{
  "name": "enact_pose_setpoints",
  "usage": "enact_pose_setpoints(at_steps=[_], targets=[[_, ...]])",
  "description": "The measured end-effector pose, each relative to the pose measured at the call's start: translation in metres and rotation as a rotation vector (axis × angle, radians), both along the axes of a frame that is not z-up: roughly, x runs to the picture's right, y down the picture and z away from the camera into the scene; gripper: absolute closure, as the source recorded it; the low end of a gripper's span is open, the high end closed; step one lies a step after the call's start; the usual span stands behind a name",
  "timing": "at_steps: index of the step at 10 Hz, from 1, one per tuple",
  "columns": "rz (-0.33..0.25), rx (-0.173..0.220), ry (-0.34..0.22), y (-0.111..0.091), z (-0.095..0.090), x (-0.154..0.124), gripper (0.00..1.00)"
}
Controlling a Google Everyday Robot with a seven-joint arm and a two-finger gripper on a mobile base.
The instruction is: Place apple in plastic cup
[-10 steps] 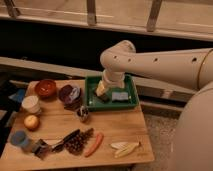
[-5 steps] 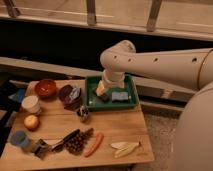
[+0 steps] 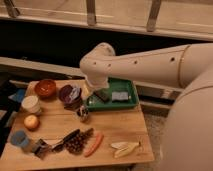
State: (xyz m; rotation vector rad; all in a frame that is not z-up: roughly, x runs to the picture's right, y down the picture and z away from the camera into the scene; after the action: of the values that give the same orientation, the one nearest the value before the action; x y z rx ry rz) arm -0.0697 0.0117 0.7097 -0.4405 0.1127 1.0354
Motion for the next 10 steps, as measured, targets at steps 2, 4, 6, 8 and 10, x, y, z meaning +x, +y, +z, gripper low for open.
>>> enact_pose_setpoints(at_steps=[2, 4, 6, 8, 10], targets=[[-0.07, 0.011, -0.08, 0.009, -0.01, -0.064, 0.22], [-0.11, 0.016, -0.142, 0.017, -0.021, -0.101, 0.22], [-0.107, 0.018, -0.136, 0.015, -0.02, -0.097, 0.22], [-0.111, 0.017, -0.135, 0.016, -0.02, -0.098, 0.22], [-0.147, 0.035, -0.134, 0.009, -0.019, -0.104, 0.22]])
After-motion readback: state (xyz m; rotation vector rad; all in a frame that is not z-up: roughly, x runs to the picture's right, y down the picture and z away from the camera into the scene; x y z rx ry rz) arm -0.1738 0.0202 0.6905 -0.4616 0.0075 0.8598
